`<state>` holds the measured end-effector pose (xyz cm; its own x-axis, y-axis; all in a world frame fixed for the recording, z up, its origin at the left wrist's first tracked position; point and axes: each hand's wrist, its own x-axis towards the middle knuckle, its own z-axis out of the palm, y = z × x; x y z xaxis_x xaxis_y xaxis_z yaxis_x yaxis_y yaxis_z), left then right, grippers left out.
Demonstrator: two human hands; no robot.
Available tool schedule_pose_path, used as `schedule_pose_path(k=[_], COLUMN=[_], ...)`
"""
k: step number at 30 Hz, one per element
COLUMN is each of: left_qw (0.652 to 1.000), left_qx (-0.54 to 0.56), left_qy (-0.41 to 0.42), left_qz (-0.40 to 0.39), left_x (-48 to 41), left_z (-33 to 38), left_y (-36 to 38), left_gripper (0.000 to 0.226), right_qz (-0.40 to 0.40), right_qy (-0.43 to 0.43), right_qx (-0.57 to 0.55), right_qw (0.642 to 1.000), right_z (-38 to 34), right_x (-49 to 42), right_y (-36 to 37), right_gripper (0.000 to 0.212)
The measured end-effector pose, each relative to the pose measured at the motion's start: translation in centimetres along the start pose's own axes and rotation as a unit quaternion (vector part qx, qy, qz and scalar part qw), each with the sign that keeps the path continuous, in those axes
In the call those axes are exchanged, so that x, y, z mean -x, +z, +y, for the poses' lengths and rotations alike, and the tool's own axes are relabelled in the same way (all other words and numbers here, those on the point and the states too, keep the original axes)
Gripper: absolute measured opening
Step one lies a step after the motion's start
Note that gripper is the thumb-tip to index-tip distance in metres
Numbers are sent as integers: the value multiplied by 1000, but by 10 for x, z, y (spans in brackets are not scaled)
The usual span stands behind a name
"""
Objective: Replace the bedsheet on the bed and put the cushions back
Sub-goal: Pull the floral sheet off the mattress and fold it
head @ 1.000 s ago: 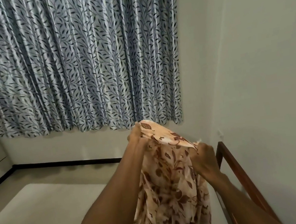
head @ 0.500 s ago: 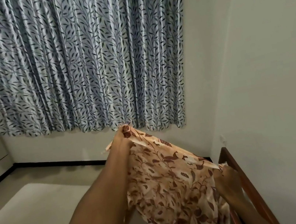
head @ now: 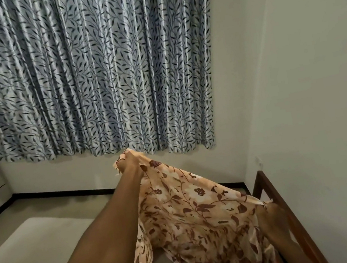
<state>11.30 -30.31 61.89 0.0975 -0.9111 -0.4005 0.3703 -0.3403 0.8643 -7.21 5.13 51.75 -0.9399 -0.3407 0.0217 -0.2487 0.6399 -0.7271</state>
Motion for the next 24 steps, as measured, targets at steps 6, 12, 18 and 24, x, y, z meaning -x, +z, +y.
schedule_pose_path(k=[6, 12, 18, 24], left_qw=[986, 997, 991, 944], left_qx=[-70, 5, -63, -167], left_qy=[116, 7, -2, 85], left_qz=[-99, -79, -117, -270], left_x=[11, -5, 1, 34], left_z=[-7, -11, -18, -36], left_y=[1, -7, -8, -10], left_gripper=[31, 18, 20, 18], right_qz=[8, 19, 16, -140], right_qy=[19, 2, 11, 13], right_qx=[-47, -77, -130, -193], right_qw=[999, 997, 991, 971], right_z=[-15, -19, -37, -47], right_x=[1, -2, -1, -6], right_y=[-3, -7, -4, 8], right_gripper=[32, 33, 28, 21])
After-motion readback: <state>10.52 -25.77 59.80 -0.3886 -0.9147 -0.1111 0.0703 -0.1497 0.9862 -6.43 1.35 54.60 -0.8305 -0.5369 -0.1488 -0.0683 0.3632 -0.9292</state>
